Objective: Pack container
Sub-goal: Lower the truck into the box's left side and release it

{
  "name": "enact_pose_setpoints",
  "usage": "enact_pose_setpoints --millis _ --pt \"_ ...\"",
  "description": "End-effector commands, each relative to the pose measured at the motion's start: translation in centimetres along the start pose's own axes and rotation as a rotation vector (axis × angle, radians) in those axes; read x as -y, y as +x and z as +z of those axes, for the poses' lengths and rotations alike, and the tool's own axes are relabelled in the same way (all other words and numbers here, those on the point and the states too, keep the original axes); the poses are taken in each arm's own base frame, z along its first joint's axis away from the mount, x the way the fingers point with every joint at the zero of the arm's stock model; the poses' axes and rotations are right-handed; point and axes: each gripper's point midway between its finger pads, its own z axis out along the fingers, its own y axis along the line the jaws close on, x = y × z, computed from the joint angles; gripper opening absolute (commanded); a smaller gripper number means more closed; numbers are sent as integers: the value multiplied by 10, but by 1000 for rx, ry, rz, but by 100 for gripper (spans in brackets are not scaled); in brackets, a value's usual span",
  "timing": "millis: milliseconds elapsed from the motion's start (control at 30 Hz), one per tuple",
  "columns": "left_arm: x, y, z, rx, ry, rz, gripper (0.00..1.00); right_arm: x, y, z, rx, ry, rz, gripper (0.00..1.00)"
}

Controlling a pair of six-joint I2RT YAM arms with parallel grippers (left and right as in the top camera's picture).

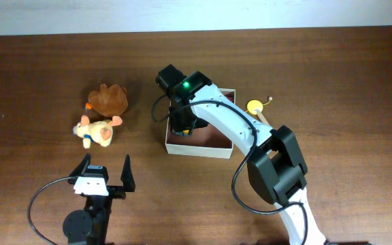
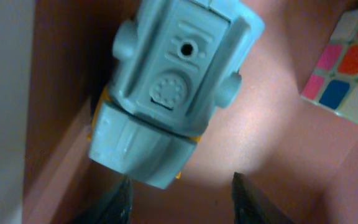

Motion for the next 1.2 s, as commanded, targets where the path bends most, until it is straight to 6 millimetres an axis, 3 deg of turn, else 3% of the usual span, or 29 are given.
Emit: enact_pose_setpoints --millis 0,400,633,800,933,1167 --pt "0 1 0 3 5 9 99 3 -3 2 27 34 0 47" --pt "0 1 0 3 5 9 99 9 -24 0 115 77 -80 47" --pt "0 1 0 3 5 9 99 8 -1 -4 18 47 -87 47" --pt "0 1 0 3 5 9 99 12 4 -25 21 47 -87 47" --pt "0 1 0 3 5 9 99 23 -3 -31 63 104 -87 47" --pt "0 1 0 3 5 9 99 49 -18 -18 93 207 -59 47"
